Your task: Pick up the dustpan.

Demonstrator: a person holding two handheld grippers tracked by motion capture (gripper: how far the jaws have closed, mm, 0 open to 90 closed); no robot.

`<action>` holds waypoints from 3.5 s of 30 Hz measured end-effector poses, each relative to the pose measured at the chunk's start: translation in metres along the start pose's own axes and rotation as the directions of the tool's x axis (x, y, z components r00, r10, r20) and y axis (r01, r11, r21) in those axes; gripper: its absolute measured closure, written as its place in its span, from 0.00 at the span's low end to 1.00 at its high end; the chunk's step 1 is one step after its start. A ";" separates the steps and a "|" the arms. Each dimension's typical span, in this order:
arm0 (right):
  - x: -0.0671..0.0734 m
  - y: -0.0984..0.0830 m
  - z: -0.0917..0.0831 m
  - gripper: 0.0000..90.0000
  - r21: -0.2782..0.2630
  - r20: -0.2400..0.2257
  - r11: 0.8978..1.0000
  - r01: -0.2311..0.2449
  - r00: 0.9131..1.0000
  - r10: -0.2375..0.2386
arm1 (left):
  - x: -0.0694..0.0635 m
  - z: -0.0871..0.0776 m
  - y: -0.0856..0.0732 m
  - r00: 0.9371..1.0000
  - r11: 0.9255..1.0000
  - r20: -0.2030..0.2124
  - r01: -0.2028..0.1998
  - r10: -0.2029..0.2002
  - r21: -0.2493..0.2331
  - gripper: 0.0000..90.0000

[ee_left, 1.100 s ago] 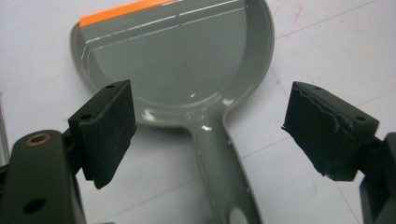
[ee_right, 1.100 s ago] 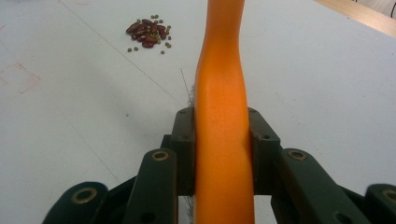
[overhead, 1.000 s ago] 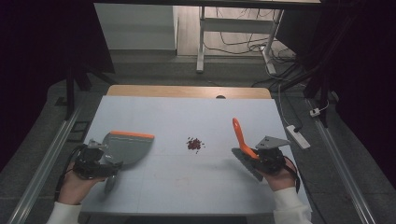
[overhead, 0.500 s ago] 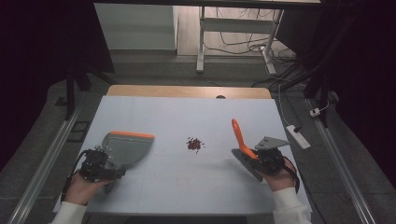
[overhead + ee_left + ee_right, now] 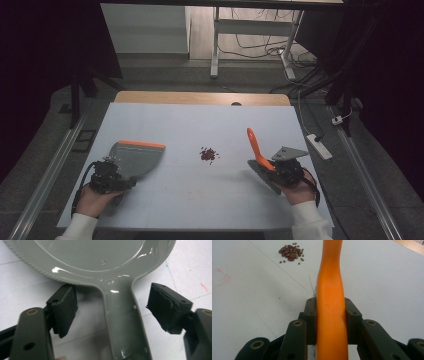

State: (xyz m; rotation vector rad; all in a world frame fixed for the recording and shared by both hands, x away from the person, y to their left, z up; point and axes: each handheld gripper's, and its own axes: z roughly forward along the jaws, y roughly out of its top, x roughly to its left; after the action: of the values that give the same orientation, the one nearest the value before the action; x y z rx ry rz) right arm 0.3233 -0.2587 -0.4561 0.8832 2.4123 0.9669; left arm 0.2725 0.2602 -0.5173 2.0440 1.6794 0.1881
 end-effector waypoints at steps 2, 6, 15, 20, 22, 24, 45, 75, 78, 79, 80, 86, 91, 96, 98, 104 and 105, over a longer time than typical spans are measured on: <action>0.000 0.000 0.001 0.78 0.002 -0.001 1.000 0.000 1.000 0.000 | 0.000 0.001 0.000 1.000 1.000 0.001 0.000 0.000 0.003 0.34; 0.000 -0.001 0.002 0.78 0.008 0.000 1.000 0.001 1.000 -0.001 | 0.001 0.005 0.000 1.000 1.000 -0.004 0.004 -0.004 0.014 0.42; 0.000 0.000 0.001 0.78 0.002 0.002 1.000 -0.001 1.000 0.001 | 0.001 0.007 0.000 1.000 1.000 -0.006 0.012 -0.012 0.000 0.50; 0.000 -0.001 0.002 0.78 0.009 0.004 1.000 -0.005 1.000 0.005 | 0.003 0.007 0.000 1.000 1.000 0.002 0.021 -0.021 -0.008 0.59; 0.000 -0.001 0.002 0.78 0.008 0.003 1.000 -0.003 1.000 0.003 | 0.003 0.007 0.000 1.000 1.000 0.006 0.015 -0.015 -0.010 0.62; 0.000 -0.001 0.001 0.78 0.006 0.003 1.000 -0.001 1.000 0.001 | 0.003 0.007 0.000 1.000 1.000 0.009 0.017 -0.017 -0.009 0.62; -0.001 -0.001 0.001 0.78 0.003 0.004 1.000 -0.008 1.000 0.008 | 0.011 0.002 -0.002 1.000 0.998 0.016 0.028 -0.027 -0.050 0.69; -0.002 -0.001 0.000 0.78 0.003 0.006 1.000 -0.002 1.000 0.002 | 0.020 -0.010 -0.005 0.995 0.982 0.086 -0.030 0.047 -0.188 0.69; -0.002 -0.001 0.000 0.78 0.000 0.006 1.000 0.000 1.000 0.000 | 0.021 -0.012 -0.005 0.993 0.978 0.095 -0.044 0.064 -0.204 0.69; -0.002 -0.001 0.000 0.78 0.000 0.006 1.000 0.000 1.000 0.000 | 0.022 -0.012 -0.005 0.993 0.977 0.099 -0.045 0.067 -0.208 0.69; -0.002 -0.001 0.000 0.78 0.000 0.007 1.000 0.001 1.000 -0.001 | 0.022 -0.013 -0.005 0.992 0.976 0.103 -0.044 0.067 -0.212 0.69; -0.001 0.000 0.000 0.78 -0.004 0.000 1.000 -0.003 1.000 0.003 | 0.024 -0.017 -0.006 0.988 0.968 0.128 -0.058 0.092 -0.246 0.69; -0.002 0.000 0.000 0.78 -0.005 0.003 1.000 -0.004 1.000 0.005 | 0.023 -0.020 -0.007 0.978 0.955 0.150 -0.098 0.144 -0.281 0.69; -0.002 0.000 0.000 0.78 -0.008 0.004 1.000 -0.003 1.000 0.003 | 0.020 -0.021 -0.006 0.973 0.949 0.159 -0.118 0.170 -0.293 0.69; -0.002 0.000 0.000 0.78 -0.008 0.004 1.000 -0.003 1.000 0.003 | 0.020 -0.022 -0.006 0.971 0.947 0.160 -0.125 0.177 -0.295 0.69; -0.001 0.000 0.000 0.78 -0.008 0.003 1.000 -0.001 1.000 0.001 | 0.018 -0.023 -0.005 0.965 0.941 0.164 -0.146 0.203 -0.305 0.69; -0.001 0.001 0.000 0.78 -0.008 0.003 1.000 -0.001 1.000 0.001 | 0.018 -0.023 -0.004 0.961 0.937 0.168 -0.159 0.219 -0.311 0.69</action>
State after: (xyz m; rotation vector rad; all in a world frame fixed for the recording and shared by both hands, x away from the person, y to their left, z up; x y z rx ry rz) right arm 0.3243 -0.2587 -0.4558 0.8826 2.4039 0.9747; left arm 0.2633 0.2842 -0.5023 1.9246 1.2487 0.2707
